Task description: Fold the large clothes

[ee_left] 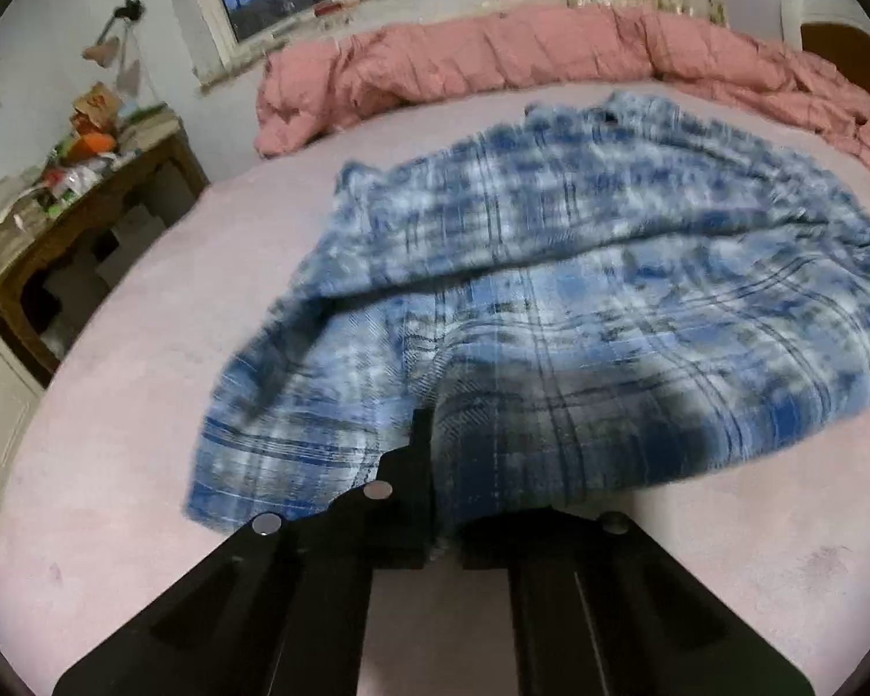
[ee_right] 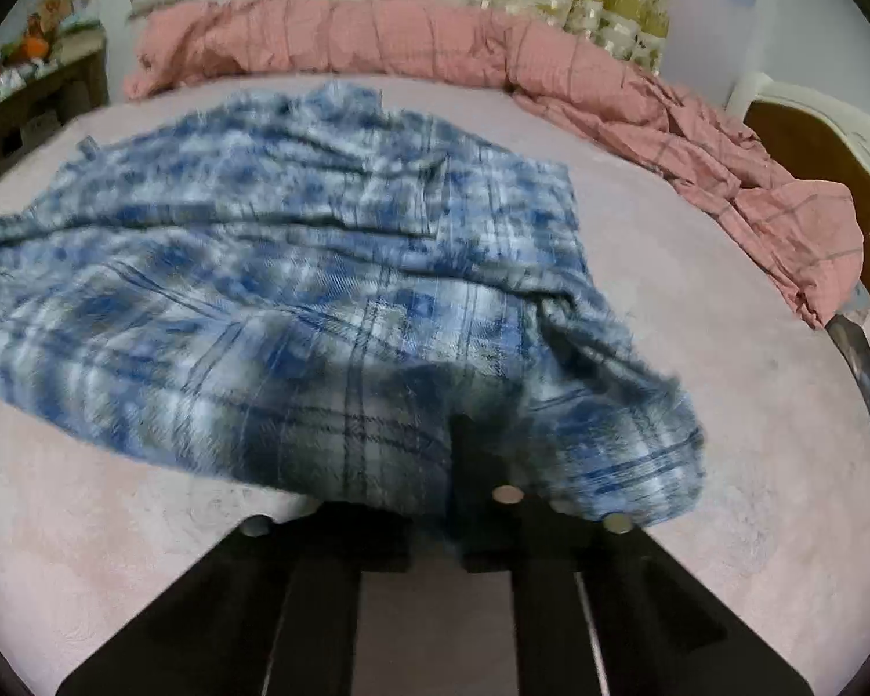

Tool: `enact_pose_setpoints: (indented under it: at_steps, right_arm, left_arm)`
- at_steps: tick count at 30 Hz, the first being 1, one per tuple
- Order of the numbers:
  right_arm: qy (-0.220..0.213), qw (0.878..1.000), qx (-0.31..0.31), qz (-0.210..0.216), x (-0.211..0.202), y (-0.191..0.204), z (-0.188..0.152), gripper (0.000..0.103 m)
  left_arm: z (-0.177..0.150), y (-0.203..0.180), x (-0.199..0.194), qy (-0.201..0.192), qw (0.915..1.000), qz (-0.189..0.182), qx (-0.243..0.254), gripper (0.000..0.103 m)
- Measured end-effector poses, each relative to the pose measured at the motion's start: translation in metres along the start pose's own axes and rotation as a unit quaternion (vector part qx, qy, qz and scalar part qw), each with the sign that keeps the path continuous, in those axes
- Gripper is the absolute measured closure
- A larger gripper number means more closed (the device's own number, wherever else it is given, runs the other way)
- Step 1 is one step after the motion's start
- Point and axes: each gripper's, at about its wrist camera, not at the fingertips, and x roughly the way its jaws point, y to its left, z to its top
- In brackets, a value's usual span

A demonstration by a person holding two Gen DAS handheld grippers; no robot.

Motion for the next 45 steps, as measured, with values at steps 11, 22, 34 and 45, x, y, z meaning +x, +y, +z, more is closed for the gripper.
enact_pose_setpoints:
  at_steps: [11, 22, 34, 45]
  right_arm:
    - [-0.072, 0.997, 0.008, -0.008, -0.144, -0.014, -0.089, 0.097]
    - [-0.088, 0.995, -0.035, 0.014, -0.263, -0.018, -0.205, 0.097]
    - [-0.117, 0.992, 0.025, 0.03, -0.215, -0.038, -0.092, 0.097]
    - [-0.05, 0.999, 0.015, 0.014, -0.09, -0.025, -0.032, 0.097]
  left_arm:
    - [-0.066, 0.027, -0.154, -0.045, 0.9971, -0.048, -0.039, 0.099]
    - [-0.164, 0.033, -0.247, -0.045, 0.9966, -0.059, -0.035, 0.098]
    - [-0.051, 0.035, -0.176, -0.048, 0.9976, -0.036, -0.035, 0.098]
    - [-0.004, 0.006, -0.061, 0.021, 0.9995, -0.02, -0.015, 0.097]
